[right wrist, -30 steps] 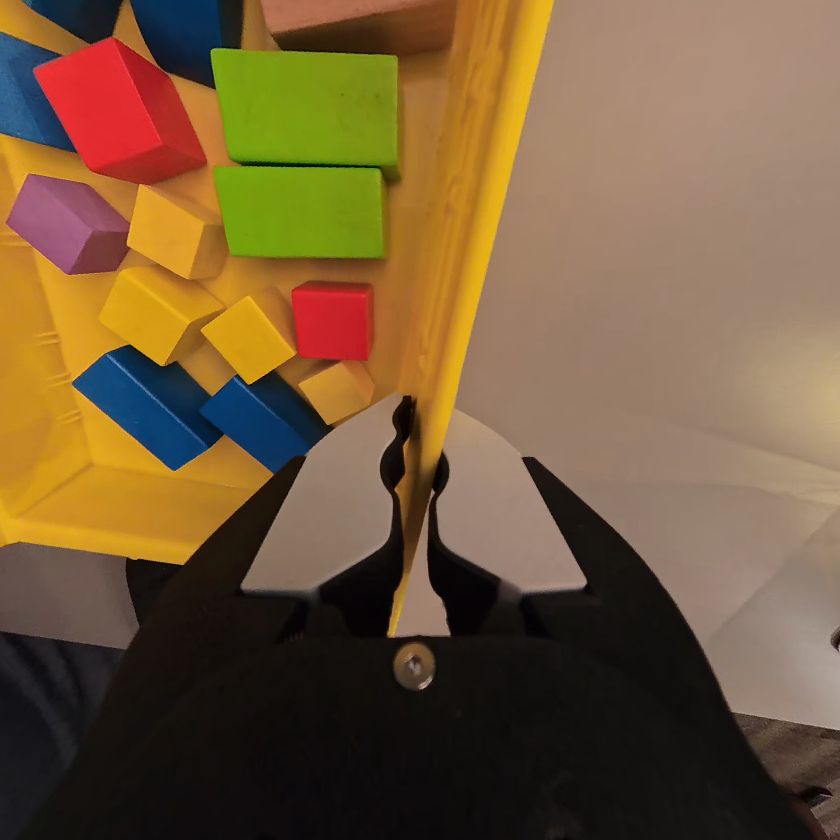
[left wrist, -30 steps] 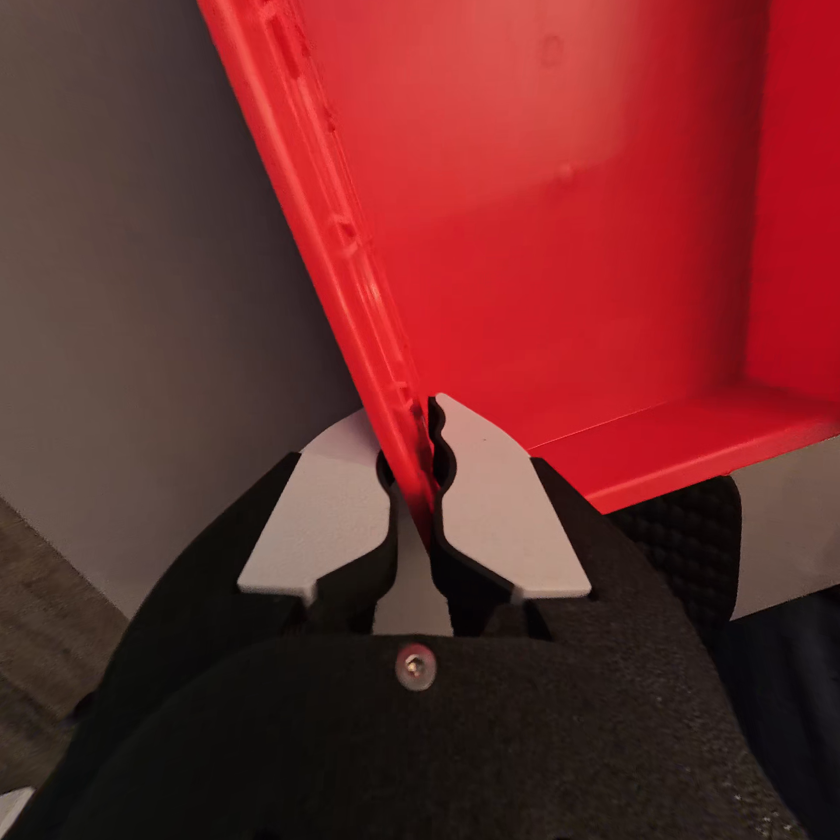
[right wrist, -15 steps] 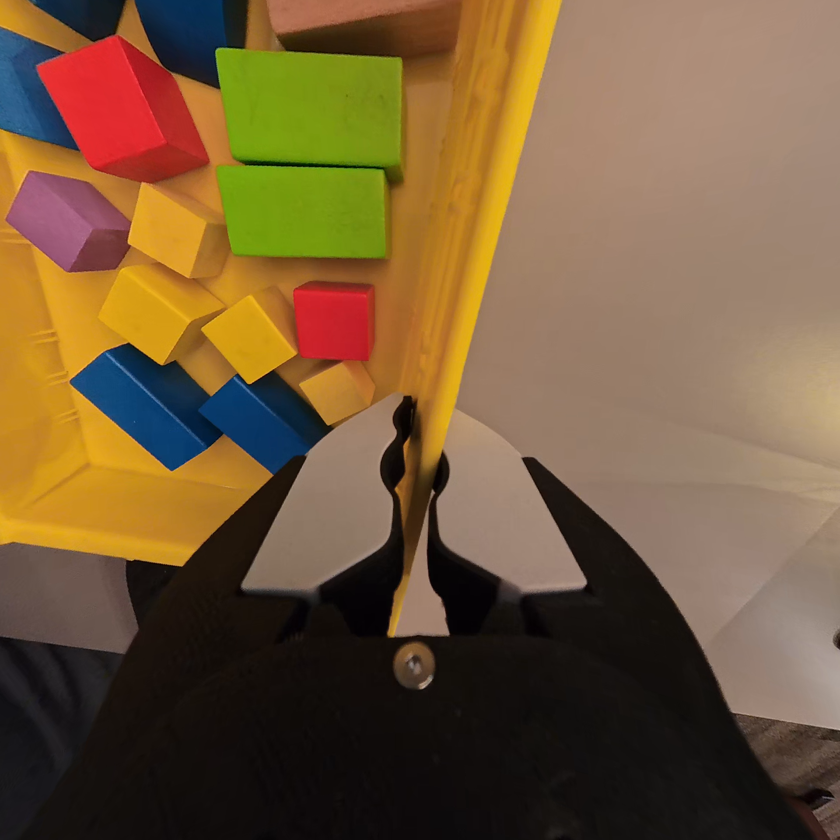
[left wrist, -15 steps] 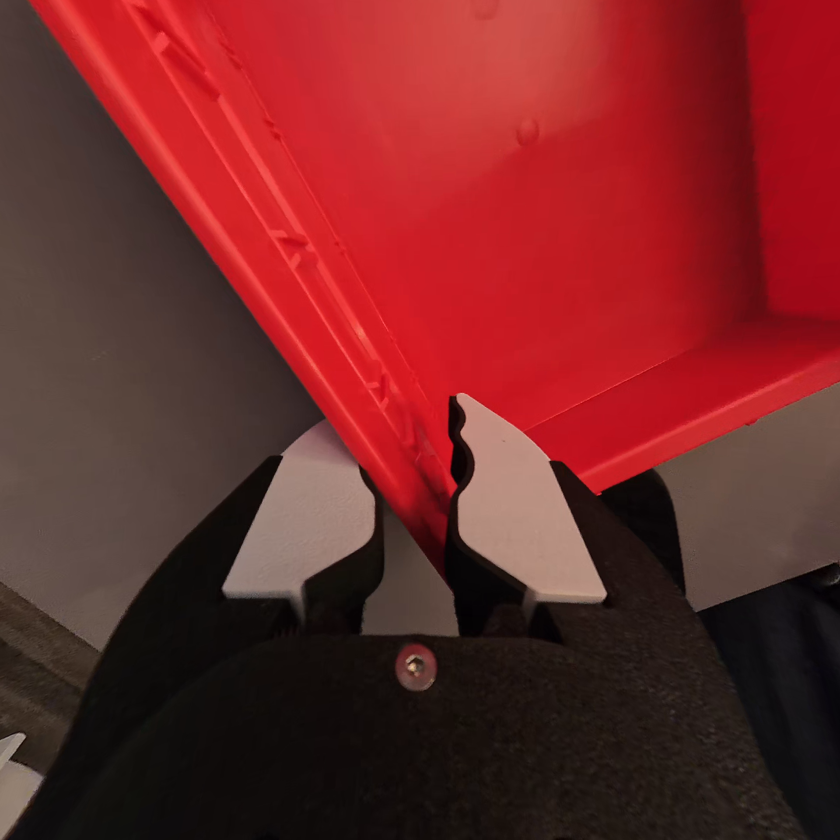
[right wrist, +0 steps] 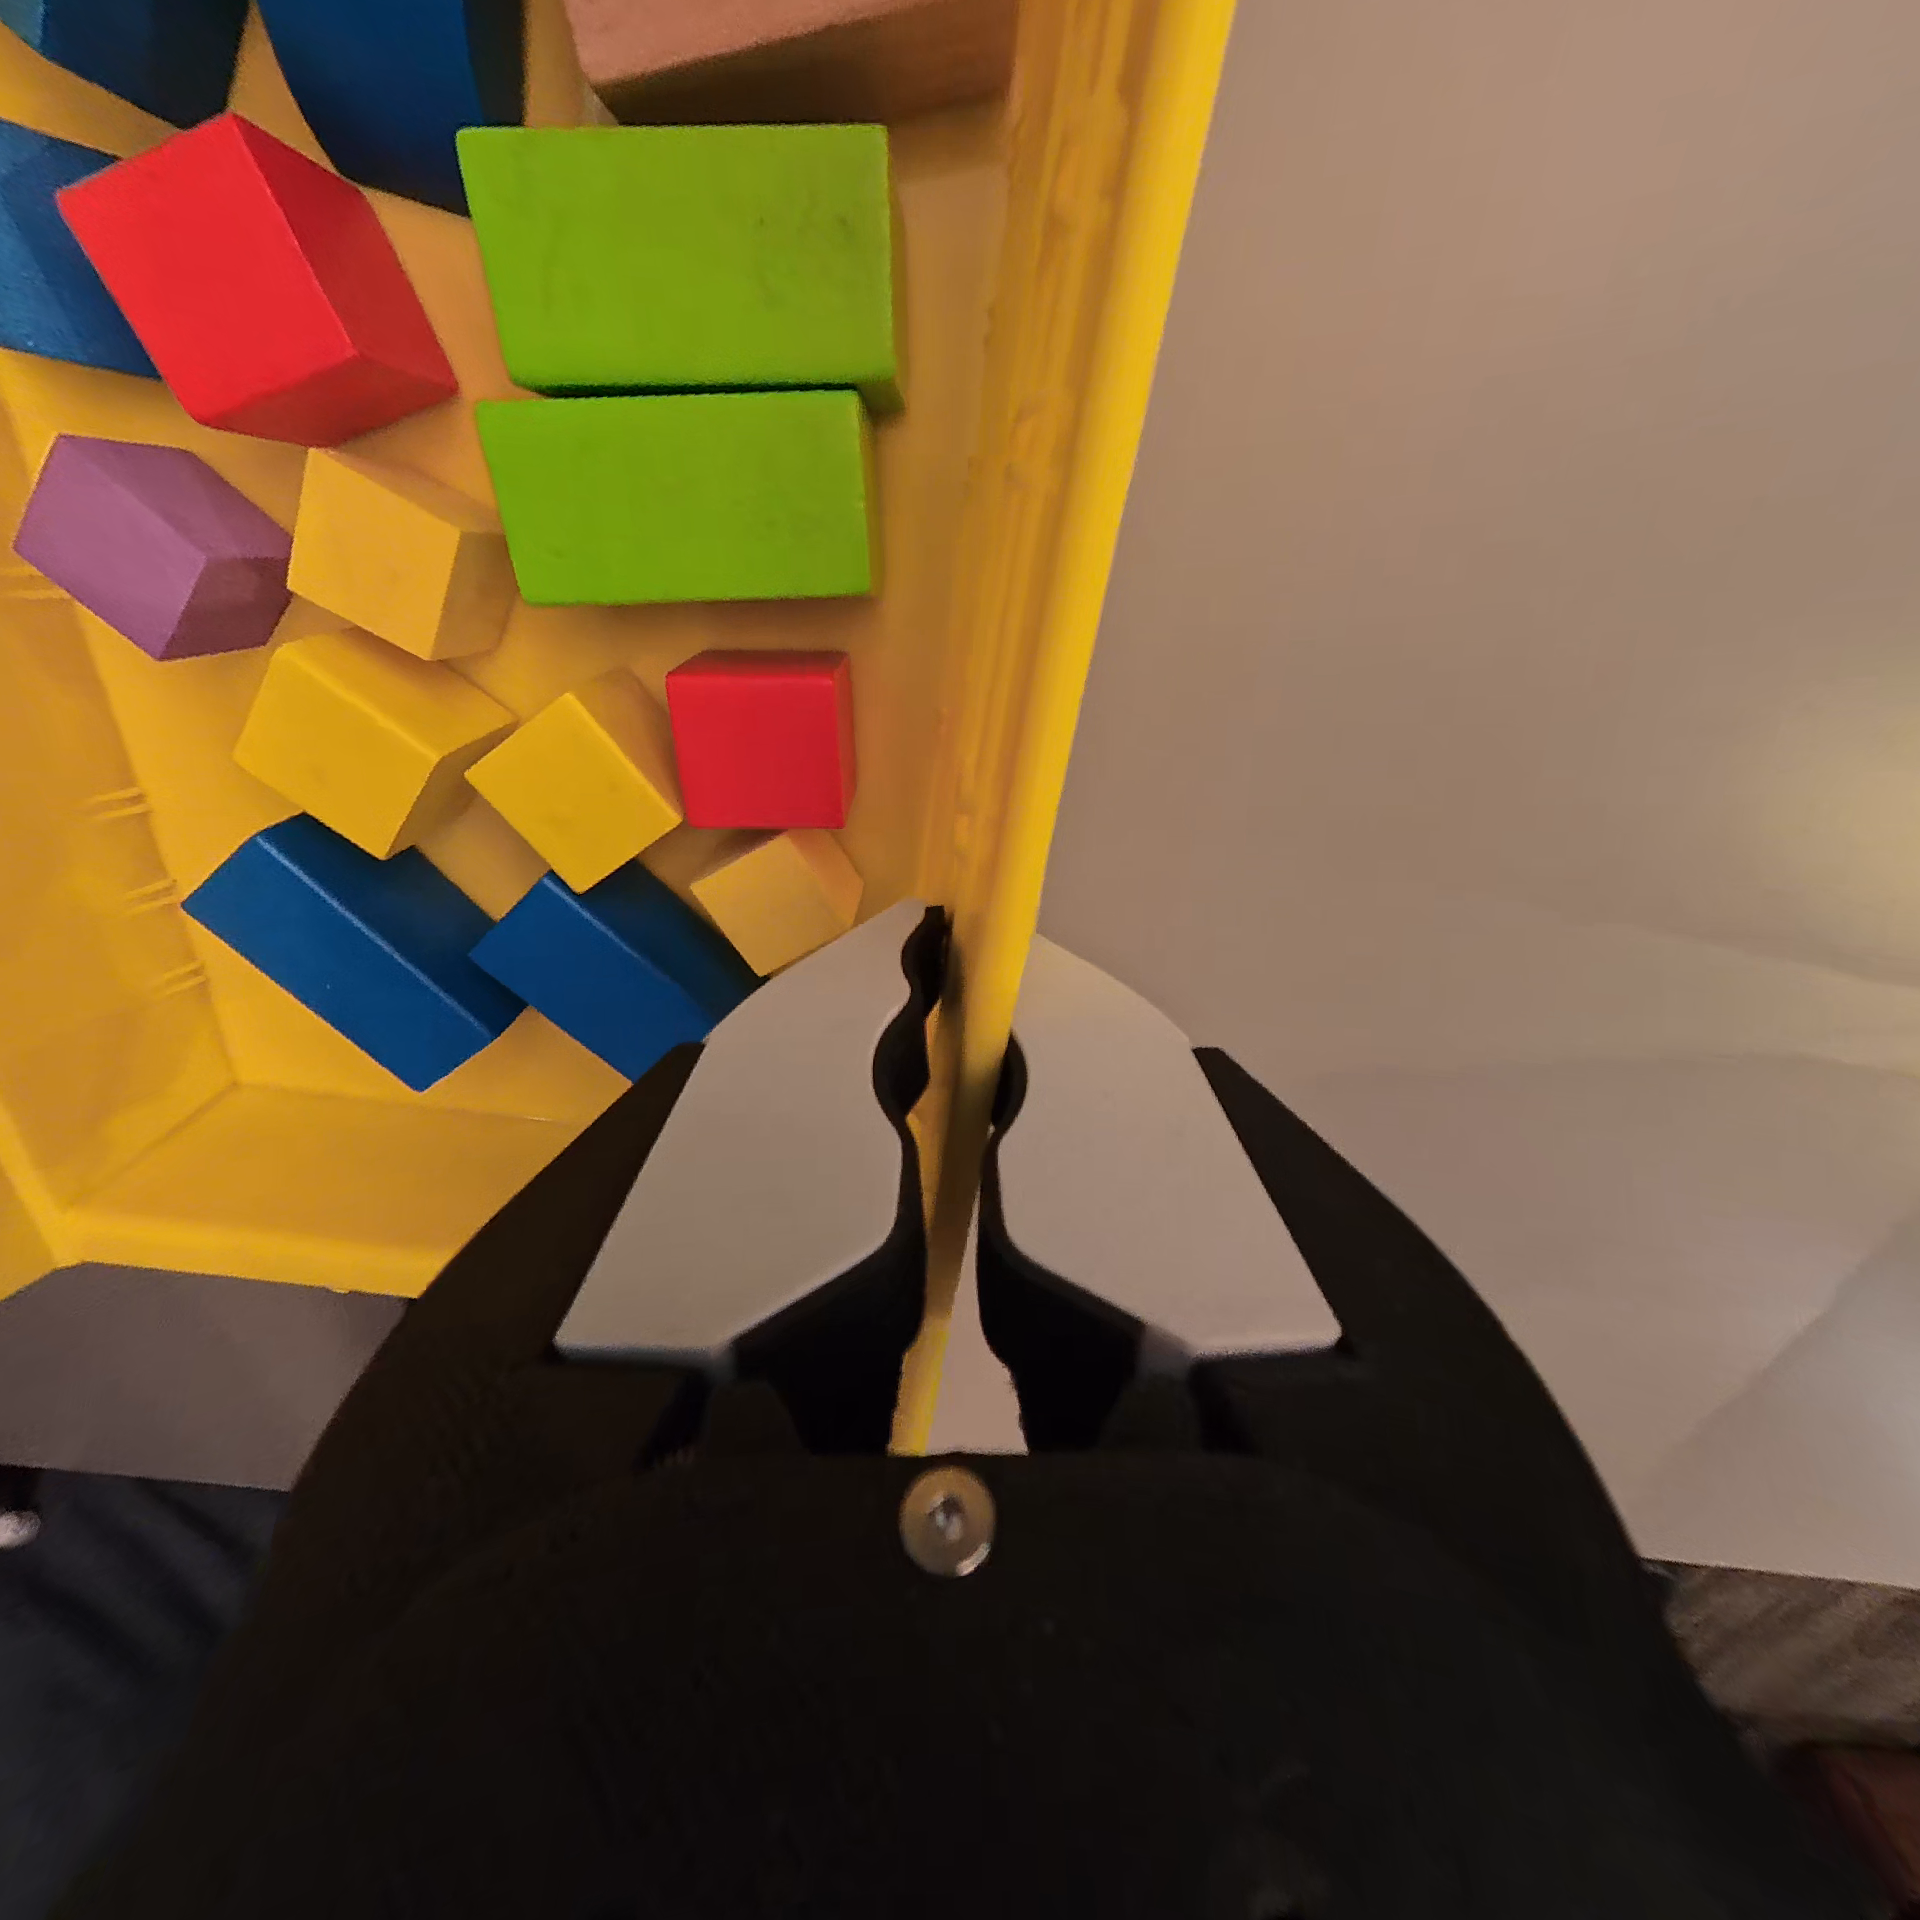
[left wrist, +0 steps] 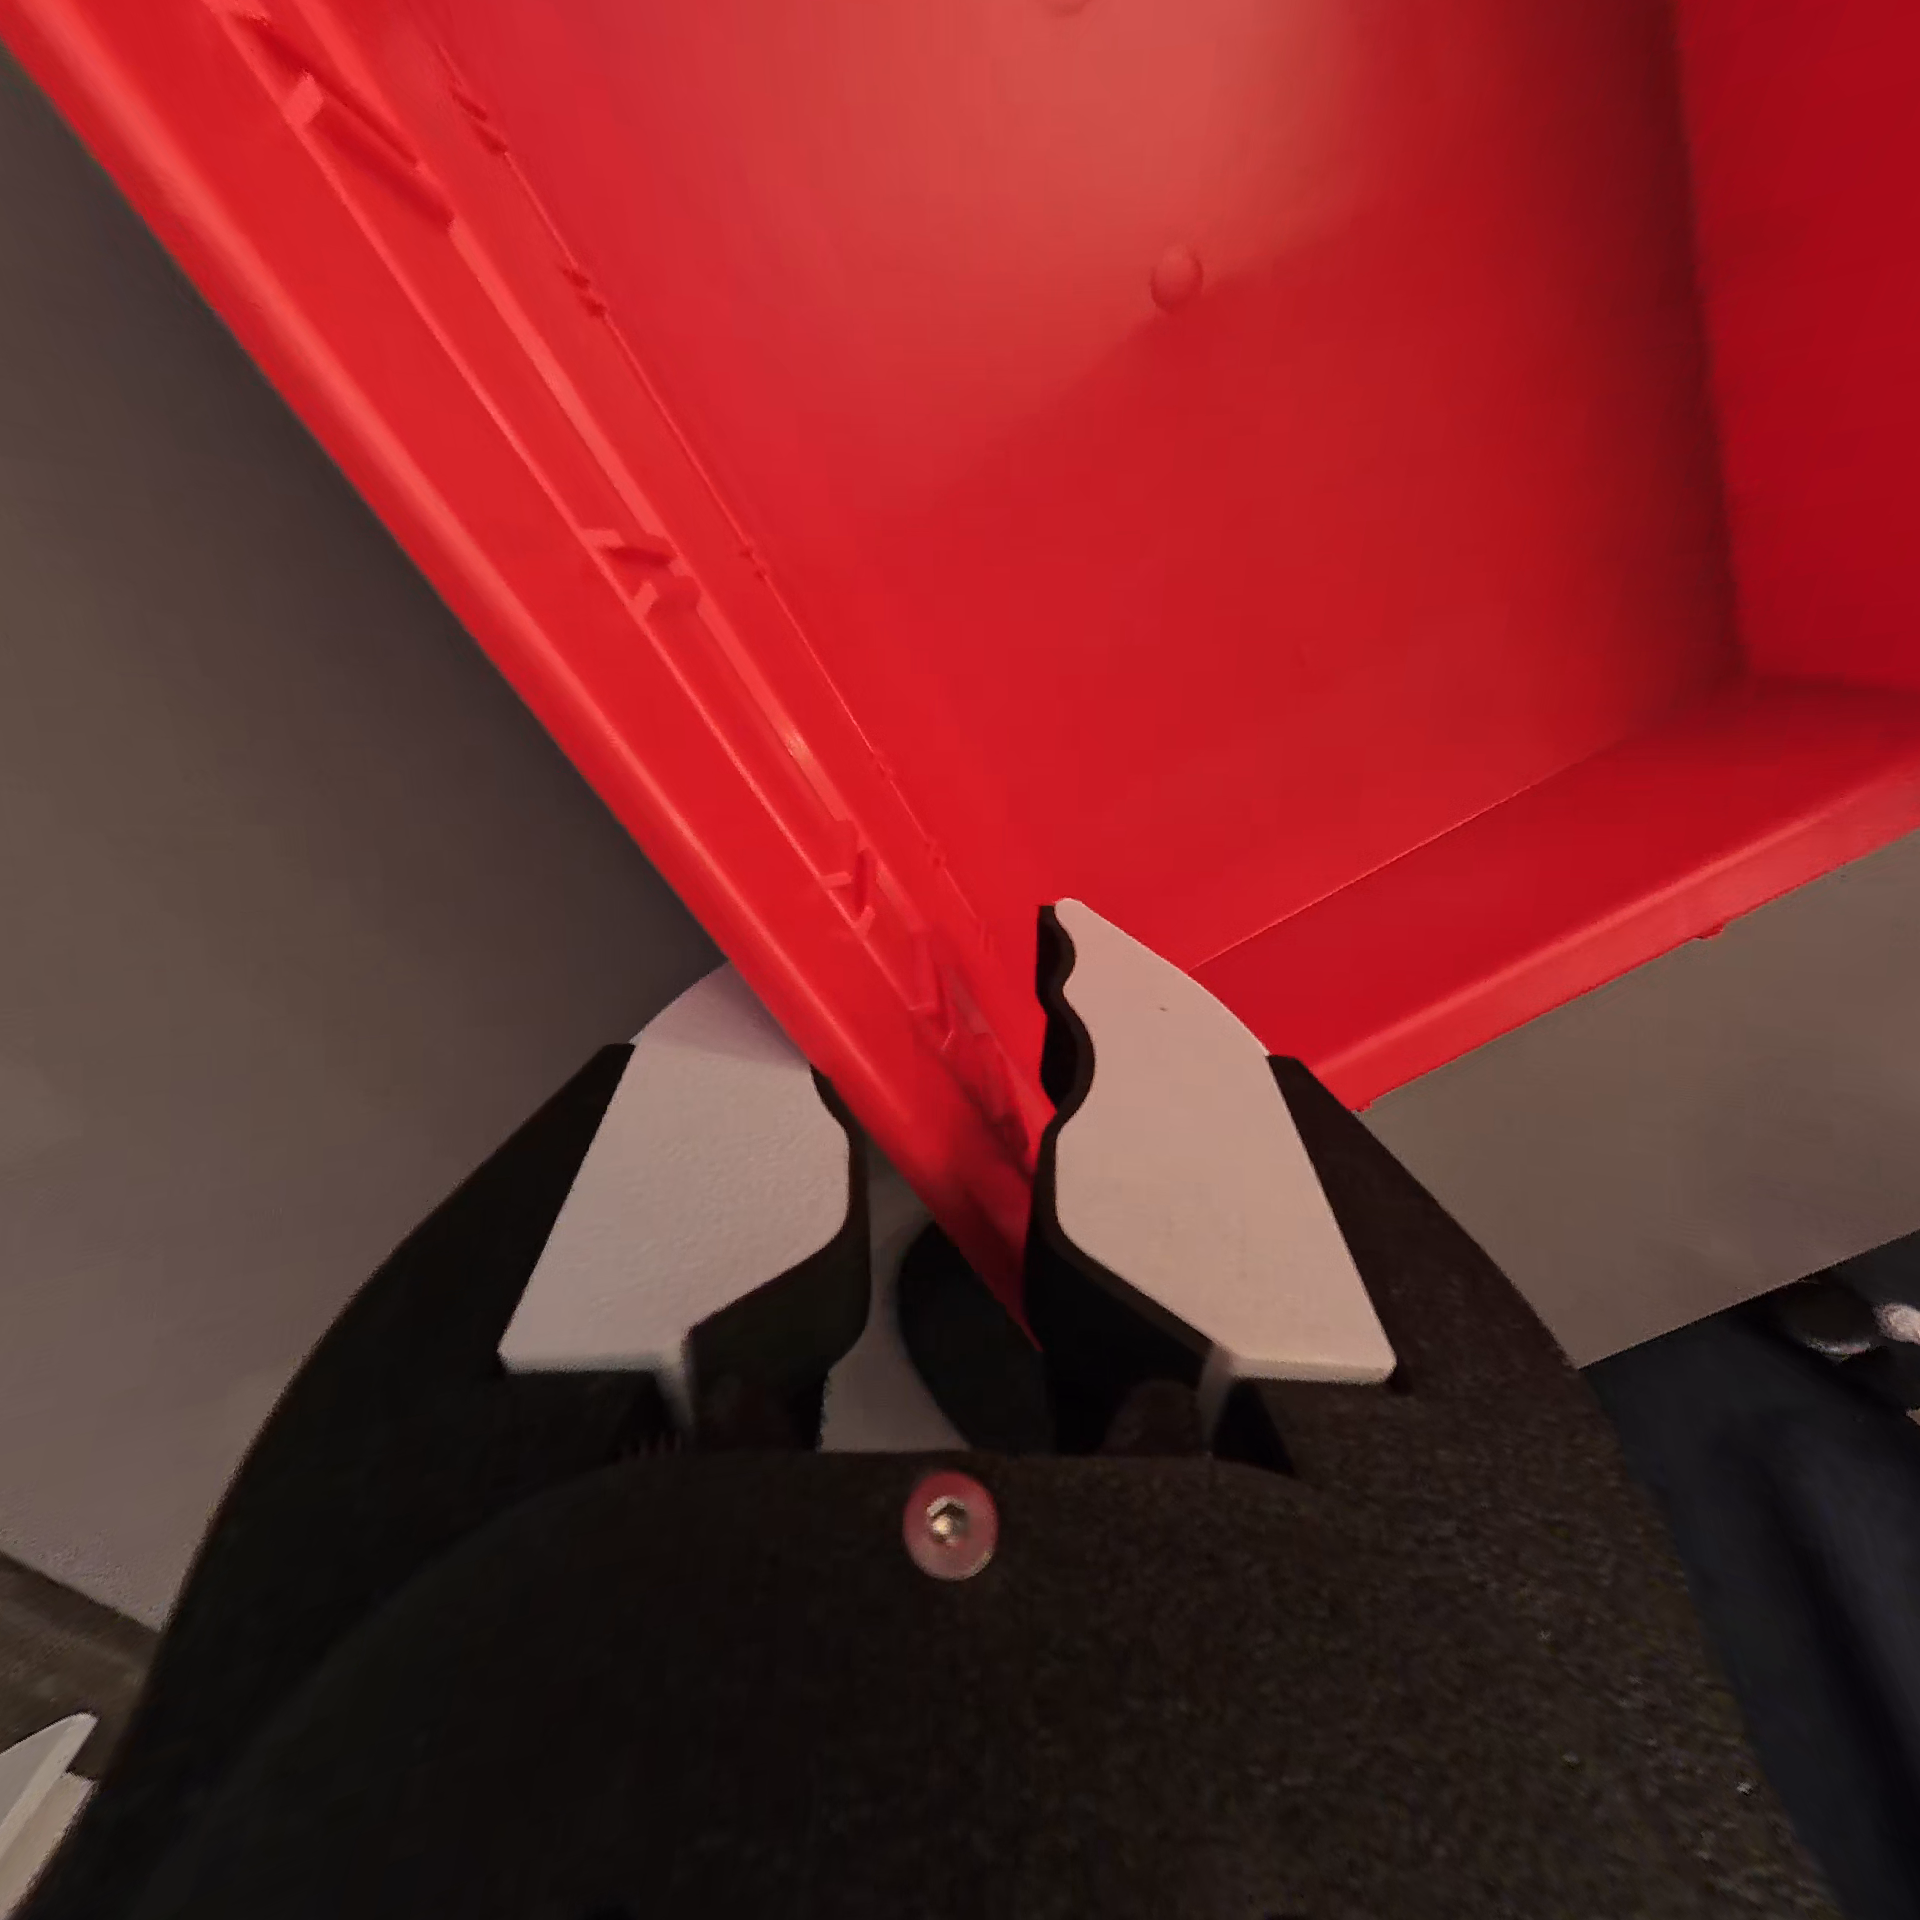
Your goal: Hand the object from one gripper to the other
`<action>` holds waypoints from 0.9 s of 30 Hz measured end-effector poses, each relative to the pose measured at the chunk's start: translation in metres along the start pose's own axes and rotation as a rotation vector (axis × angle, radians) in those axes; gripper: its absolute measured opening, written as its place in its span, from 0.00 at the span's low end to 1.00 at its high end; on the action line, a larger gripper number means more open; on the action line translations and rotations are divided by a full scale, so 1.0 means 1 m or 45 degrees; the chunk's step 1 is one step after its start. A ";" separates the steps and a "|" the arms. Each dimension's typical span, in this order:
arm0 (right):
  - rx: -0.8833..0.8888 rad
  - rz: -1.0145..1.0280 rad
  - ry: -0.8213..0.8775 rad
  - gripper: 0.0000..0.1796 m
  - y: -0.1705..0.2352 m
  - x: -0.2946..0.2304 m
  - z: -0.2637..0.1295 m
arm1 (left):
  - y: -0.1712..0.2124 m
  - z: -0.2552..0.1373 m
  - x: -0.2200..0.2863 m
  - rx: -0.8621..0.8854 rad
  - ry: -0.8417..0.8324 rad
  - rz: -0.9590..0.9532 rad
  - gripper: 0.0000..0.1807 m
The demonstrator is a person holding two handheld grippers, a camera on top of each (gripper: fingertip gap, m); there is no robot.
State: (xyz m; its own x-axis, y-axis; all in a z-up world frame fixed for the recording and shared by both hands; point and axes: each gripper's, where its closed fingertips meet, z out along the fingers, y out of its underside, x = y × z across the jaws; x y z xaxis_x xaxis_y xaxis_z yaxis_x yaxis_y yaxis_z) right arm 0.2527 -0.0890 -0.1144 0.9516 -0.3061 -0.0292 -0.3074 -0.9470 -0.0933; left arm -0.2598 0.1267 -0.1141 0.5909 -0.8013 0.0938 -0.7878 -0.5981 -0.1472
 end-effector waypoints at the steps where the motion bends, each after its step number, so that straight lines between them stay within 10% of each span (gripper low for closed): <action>1: -0.007 0.002 -0.002 0.02 -0.002 -0.005 0.000 | -0.003 0.001 0.006 0.000 0.003 0.008 0.17; 10: -0.044 -0.163 -0.112 0.07 -0.014 -0.072 -0.003 | -0.014 0.008 0.040 -0.018 -0.019 0.081 0.18; 14: 0.309 -0.137 0.120 0.15 -0.045 -0.077 -0.049 | -0.010 0.007 0.049 0.007 0.043 0.056 0.18; 22: 0.450 -0.611 -0.322 0.15 -0.052 -0.293 -0.085 | -0.012 -0.003 0.059 0.117 0.144 0.094 0.25; 27: 0.302 -0.539 -0.201 0.15 -0.076 -0.309 -0.049 | -0.011 -0.025 0.062 0.257 0.177 0.116 0.27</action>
State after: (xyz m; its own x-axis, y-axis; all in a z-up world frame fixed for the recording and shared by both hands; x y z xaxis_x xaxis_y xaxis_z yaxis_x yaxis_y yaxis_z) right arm -0.0183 0.0727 -0.0498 0.9869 0.1355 -0.0878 0.0964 -0.9308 -0.3526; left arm -0.2188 0.0831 -0.0820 0.4782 -0.8543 0.2036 -0.7777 -0.5197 -0.3537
